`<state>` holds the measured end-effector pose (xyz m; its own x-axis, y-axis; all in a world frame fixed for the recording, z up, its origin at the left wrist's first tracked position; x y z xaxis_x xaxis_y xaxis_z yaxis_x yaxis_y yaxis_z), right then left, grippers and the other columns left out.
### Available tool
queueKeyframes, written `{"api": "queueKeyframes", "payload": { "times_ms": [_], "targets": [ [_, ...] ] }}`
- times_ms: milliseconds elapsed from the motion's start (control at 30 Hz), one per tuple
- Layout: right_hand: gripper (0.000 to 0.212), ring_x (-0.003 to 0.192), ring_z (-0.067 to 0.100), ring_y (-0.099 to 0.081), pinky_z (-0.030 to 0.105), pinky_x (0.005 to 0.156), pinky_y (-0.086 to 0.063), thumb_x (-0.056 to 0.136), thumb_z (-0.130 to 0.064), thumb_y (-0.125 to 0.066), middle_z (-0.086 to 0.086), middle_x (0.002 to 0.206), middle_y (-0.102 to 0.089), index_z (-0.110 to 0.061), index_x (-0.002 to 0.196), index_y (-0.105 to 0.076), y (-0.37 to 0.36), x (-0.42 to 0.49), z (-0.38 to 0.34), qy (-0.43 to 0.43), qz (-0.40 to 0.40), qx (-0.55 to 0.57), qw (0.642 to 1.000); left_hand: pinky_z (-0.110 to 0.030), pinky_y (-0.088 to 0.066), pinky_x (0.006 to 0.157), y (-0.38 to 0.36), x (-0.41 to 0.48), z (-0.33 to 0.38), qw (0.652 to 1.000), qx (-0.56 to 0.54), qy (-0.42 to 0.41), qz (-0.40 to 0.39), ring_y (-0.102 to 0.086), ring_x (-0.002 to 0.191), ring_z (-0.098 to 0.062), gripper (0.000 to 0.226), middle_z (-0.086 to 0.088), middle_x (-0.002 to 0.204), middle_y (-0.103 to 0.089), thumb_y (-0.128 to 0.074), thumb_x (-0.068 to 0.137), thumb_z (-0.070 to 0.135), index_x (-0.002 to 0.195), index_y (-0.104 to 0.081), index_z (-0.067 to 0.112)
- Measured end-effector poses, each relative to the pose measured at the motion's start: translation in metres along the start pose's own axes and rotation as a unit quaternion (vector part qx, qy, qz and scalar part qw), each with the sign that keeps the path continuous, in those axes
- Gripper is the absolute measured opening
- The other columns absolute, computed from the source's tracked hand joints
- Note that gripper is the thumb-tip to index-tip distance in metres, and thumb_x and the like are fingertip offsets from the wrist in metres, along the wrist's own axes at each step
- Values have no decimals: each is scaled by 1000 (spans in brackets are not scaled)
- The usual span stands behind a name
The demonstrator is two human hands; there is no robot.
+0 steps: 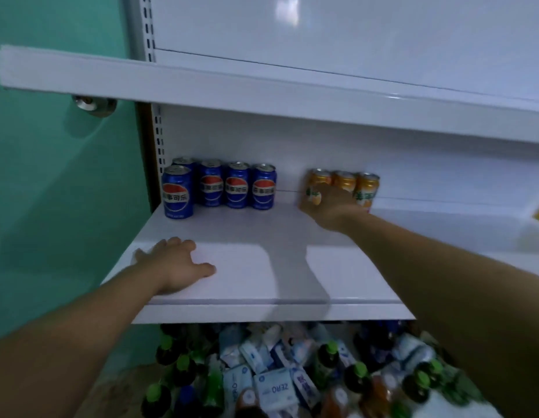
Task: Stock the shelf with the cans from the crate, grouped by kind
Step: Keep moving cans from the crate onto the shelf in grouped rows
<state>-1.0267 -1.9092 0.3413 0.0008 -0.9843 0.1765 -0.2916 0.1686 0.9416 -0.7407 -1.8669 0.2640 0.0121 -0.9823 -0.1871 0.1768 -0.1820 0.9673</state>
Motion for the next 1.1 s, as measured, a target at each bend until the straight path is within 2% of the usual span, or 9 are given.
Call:
{"api": "queueKeyframes", "payload": {
  "times_ms": [133, 200, 367, 500, 600, 667, 767, 867, 1100],
  "targets": [
    [64, 122, 34, -50, 39, 99, -42, 93, -56, -48, 14, 141, -48, -16, 143, -40, 34, -62, 88, -107, 8, -16, 994, -44, -33, 109, 8, -10, 104, 990, -46, -132, -13, -39, 132, -25, 83, -3, 153, -29, -55, 77, 66, 146, -31, 26],
    [71, 126, 34, -47, 41, 101, -42, 93, -59, -47, 14, 147, -42, -15, 147, -33, 50, -96, 128, -170, 14, -14, 985, -40, -36, 107, 3, -26, 172, 972, -73, -224, -14, -39, 131, -26, 76, -4, 151, -31, -57, 81, 60, 144, -34, 24],
    [73, 121, 32, -51, 39, 94, -45, 92, -59, -49, 11, 146, -43, -16, 148, -32, 89, -200, 218, -290, 57, -20, 955, -39, -37, 105, -34, -97, 330, 898, -54, -435, -44, -41, 129, -25, 67, -3, 146, -37, -58, 82, 57, 139, -41, 25],
    [70, 124, 29, -49, 38, 95, -45, 91, -59, -50, 8, 145, -46, -19, 146, -37, 114, -309, 282, -404, 86, -24, 910, -39, -43, 101, -85, -161, 426, 829, -18, -549, -107, -48, 122, -23, 68, -4, 142, -43, -61, 80, 56, 137, -44, 22],
    [70, 132, 27, -44, 41, 104, -41, 90, -57, -53, 6, 148, -43, -20, 147, -35, 119, -395, 315, -503, 101, -28, 858, -32, -37, 105, -126, -215, 476, 781, -6, -602, -165, -42, 131, -20, 70, -2, 149, -38, -61, 85, 50, 143, -38, 19],
    [71, 135, 27, -41, 42, 107, -37, 91, -57, -53, 5, 152, -39, -22, 149, -32, 117, -450, 334, -563, 104, -23, 820, -29, -40, 100, -156, -252, 504, 745, 3, -633, -210, -48, 125, -19, 60, -1, 142, -47, -63, 85, 44, 138, -44, 21],
    [71, 135, 28, -40, 40, 106, -36, 92, -56, -52, 6, 152, -38, -21, 150, -30, 105, -510, 356, -622, 107, -2, 775, -33, -47, 91, -199, -285, 531, 710, 41, -661, -240, -55, 111, -18, 58, 0, 132, -54, -64, 81, 49, 132, -49, 23],
    [73, 136, 28, -39, 38, 107, -37, 92, -57, -52, 6, 153, -37, -19, 150, -30, 86, -556, 382, -660, 105, 22, 744, -38, -44, 98, -244, -308, 554, 678, 97, -682, -255, -50, 118, -23, 64, -4, 135, -49, -62, 81, 52, 134, -47, 19],
    [68, 121, 27, -52, 33, 91, -46, 92, -57, -50, 6, 141, -49, -18, 146, -36, 11, -610, 461, -697, 44, 93, 710, -39, -46, 96, -353, -302, 599, 660, 179, -663, -304, -51, 117, -22, 63, -2, 134, -50, -61, 80, 56, 131, -47, 23]
  ]
}}
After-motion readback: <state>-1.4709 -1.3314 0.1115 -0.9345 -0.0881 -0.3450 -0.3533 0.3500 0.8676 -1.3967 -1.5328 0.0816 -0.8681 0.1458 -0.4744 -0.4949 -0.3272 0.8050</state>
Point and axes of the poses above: each hand's wrist, its own x-axis towards the middle knuckle, its own y-axis out of the back of the hand, z = x × y, the point moved 1 cm from there along x, towards the middle knuckle
